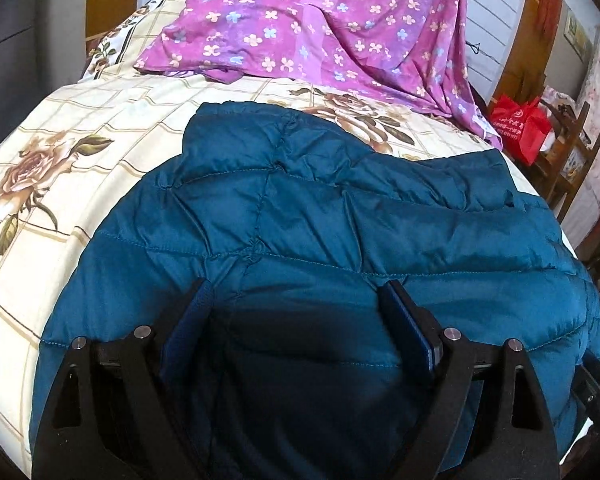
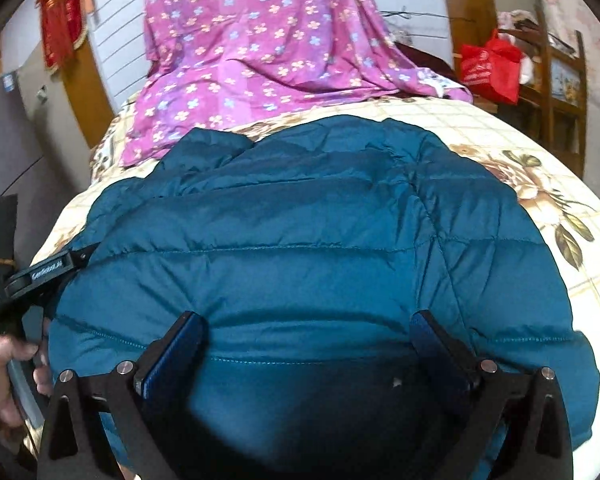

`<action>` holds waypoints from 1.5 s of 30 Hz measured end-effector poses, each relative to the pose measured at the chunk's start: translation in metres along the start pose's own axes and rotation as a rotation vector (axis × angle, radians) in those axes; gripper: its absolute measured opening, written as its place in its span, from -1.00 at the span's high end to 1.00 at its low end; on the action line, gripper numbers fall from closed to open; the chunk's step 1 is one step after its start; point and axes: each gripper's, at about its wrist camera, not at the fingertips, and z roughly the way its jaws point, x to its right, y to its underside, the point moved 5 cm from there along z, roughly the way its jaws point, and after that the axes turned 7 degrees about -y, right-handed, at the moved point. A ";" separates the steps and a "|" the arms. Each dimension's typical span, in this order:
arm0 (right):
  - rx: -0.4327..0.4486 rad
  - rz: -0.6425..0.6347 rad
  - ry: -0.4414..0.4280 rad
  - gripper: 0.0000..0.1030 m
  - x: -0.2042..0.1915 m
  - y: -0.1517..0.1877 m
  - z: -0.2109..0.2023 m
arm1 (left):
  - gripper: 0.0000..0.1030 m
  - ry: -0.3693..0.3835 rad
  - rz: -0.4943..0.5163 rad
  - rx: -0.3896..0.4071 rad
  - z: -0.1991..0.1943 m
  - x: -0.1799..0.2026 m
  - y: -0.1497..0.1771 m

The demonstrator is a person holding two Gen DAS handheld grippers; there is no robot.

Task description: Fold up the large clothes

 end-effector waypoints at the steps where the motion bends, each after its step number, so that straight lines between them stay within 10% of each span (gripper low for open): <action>1: -0.002 0.008 0.014 -1.00 -0.001 -0.001 0.000 | -0.67 -0.002 0.001 -0.001 0.000 0.000 0.000; 14: -0.057 -0.003 0.158 -1.00 -0.011 -0.001 0.004 | -0.68 -0.009 0.004 -0.002 0.000 0.002 0.000; 45: -0.061 -0.032 0.184 -1.00 -0.015 0.000 0.005 | -0.69 -0.008 0.006 -0.001 0.001 0.003 0.000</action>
